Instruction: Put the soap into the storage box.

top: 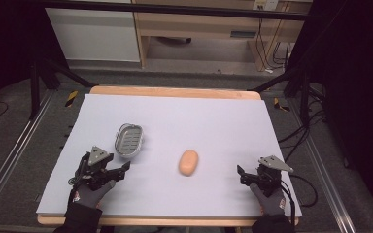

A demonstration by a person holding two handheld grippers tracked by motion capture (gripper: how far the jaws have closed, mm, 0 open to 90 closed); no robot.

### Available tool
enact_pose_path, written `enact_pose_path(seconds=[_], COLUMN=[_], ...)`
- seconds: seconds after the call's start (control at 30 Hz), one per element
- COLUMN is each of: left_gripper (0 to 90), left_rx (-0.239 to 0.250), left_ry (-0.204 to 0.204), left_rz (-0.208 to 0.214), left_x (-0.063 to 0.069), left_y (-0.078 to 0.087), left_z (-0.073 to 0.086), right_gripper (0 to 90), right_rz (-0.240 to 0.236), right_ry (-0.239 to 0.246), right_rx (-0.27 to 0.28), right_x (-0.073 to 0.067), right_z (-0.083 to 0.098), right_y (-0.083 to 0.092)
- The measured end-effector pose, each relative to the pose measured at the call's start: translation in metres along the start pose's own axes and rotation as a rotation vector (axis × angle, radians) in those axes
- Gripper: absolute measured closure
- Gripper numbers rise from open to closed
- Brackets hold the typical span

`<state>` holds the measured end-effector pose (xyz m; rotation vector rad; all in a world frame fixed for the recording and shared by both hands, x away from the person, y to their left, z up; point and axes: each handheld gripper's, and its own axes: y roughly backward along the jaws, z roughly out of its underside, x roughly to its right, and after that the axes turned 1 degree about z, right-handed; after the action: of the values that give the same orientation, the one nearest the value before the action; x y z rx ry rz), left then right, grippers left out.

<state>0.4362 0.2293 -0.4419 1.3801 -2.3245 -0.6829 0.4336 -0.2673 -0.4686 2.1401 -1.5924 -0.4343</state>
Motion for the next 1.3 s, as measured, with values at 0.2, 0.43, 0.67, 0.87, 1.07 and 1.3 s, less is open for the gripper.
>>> enact_pose_path(seconds=[0.2, 0.43, 0.67, 0.87, 1.07, 1.3], left_gripper=[27.6, 26.9, 26.7, 26.4, 26.0, 25.5], left_rx=[-0.015, -0.021, -0.025, -0.034, -0.036, -0.029], left_ry=[-0.023, -0.048, -0.05, -0.068, -0.088, -0.095], left_rz=[0.013, 0.033, 0.04, 0.05, 0.056, 0.07], left_x=[0.011, 0.024, 0.032, 0.038, 0.043, 0.048], left_y=[-0.006, -0.013, -0.017, -0.022, -0.021, -0.021], left_z=[0.0, -0.002, -0.003, -0.005, -0.009, -0.021], right_gripper=[6.3, 6.3, 6.2, 6.1, 5.9, 6.0], right_rz=[0.005, 0.005, 0.007, 0.007, 0.01, 0.016], right_ry=[0.015, 0.009, 0.009, 0.014, 0.006, 0.017], right_rx=[0.002, -0.005, -0.008, -0.007, -0.006, -0.004], right_x=[0.0, -0.001, -0.001, -0.001, -0.001, -0.003], right_z=[0.0, 0.0, 0.0, 0.0, -0.001, -0.001], right_y=[-0.001, -0.001, -0.001, -0.002, -0.002, -0.002])
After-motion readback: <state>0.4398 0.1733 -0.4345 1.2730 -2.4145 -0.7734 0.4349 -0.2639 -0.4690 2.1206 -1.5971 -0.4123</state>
